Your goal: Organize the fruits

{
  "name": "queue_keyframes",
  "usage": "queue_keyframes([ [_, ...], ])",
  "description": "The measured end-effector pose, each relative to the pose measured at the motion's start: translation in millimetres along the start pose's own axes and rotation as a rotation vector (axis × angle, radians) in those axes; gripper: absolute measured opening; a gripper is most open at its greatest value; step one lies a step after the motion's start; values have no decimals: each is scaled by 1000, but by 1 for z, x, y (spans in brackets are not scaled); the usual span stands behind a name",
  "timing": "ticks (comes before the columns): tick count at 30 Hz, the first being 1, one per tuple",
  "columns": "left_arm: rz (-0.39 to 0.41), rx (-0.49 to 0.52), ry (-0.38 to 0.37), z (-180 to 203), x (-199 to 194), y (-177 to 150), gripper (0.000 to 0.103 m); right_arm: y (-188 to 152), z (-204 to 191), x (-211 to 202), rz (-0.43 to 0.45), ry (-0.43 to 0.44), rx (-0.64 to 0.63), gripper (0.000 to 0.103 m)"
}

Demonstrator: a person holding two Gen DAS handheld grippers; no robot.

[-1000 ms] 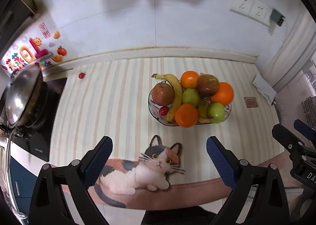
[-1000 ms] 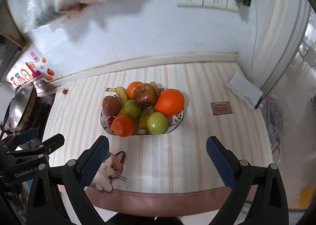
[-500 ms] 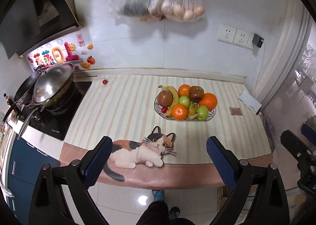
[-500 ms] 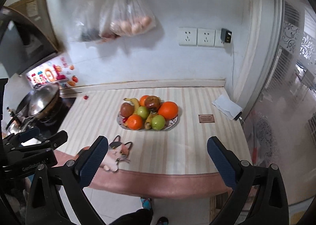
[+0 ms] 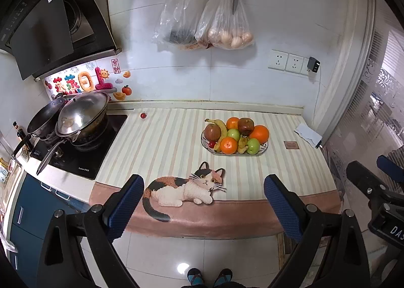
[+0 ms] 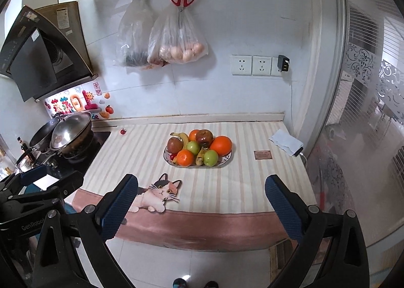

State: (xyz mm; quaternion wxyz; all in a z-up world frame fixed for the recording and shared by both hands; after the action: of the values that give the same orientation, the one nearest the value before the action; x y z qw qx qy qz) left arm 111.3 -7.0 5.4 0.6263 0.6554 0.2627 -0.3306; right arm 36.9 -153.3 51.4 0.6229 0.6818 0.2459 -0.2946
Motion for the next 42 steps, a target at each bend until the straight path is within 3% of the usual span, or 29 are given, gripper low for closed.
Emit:
queue_keyframes([
  [10, -22, 2, 1, -12, 0, -12, 102, -12, -6, 6, -33, 3, 19, 103],
  [15, -10, -2, 6, -16, 10, -7, 102, -7, -2, 27, -61, 18, 23, 103],
  [32, -102, 11, 26, -5, 64, 5, 102, 1, 17, 93, -139, 0, 50, 103],
  [42, -97, 7, 26, -3, 67, 7, 102, 2, 20, 97, -145, -7, 50, 103],
])
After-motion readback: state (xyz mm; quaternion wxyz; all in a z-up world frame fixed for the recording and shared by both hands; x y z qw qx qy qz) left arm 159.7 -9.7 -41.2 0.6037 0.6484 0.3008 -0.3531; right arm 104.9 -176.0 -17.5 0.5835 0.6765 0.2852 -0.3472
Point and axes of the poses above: each gripper's, at about its wrist camera, not at the fingertips, and x roughly the way its jaws point, z to its right, y to its top, the point moved 4 cm from there along x, roughly the way its jaws point
